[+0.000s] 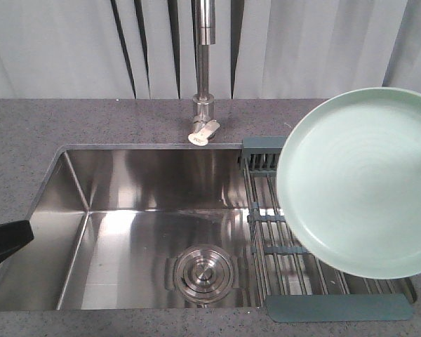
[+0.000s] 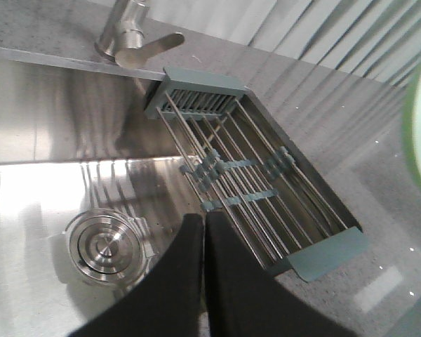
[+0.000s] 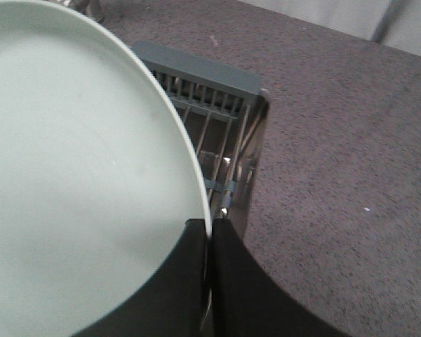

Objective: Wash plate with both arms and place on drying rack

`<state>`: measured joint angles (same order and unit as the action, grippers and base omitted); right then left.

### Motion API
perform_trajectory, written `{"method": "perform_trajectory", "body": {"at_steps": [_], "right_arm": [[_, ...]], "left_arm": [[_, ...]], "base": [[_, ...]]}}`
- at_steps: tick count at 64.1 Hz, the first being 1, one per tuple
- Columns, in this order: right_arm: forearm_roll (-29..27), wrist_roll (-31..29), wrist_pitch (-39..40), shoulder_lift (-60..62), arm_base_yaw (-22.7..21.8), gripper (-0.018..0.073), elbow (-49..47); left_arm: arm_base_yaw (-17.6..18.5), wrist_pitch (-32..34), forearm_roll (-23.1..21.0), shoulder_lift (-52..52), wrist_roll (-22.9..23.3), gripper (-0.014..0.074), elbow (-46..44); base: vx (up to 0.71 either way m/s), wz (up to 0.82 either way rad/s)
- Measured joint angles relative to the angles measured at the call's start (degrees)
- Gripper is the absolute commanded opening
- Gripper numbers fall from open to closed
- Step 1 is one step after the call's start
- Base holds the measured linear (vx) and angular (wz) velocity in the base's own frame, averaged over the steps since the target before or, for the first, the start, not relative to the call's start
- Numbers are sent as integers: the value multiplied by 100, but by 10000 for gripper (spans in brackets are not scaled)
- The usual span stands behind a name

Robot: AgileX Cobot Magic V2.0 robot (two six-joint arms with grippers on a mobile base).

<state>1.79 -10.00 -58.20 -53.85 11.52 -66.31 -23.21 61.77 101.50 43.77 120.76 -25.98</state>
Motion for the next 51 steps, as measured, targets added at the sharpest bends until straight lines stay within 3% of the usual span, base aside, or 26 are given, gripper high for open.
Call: {"method": "perform_trajectory", "body": {"at_steps": [9,22,34,51], "right_arm": [[105,-12,342,-547,474,-6,91],[-283,-282,1234,-1289,543,-6,96],[-1755,-1369,1761,-2085,543,-6,65],[-3851,-3118,1828,-3152,543,-6,-616]], "left_arm": [[145,72,0,0,0,-7,0],[184,37,0,0,0,-7,0],[184,31,0,0,2,-7,0],[184,31,0,0,2,-7,0]], "base": [[0,0],[0,0],[0,0],[0,0]]}}
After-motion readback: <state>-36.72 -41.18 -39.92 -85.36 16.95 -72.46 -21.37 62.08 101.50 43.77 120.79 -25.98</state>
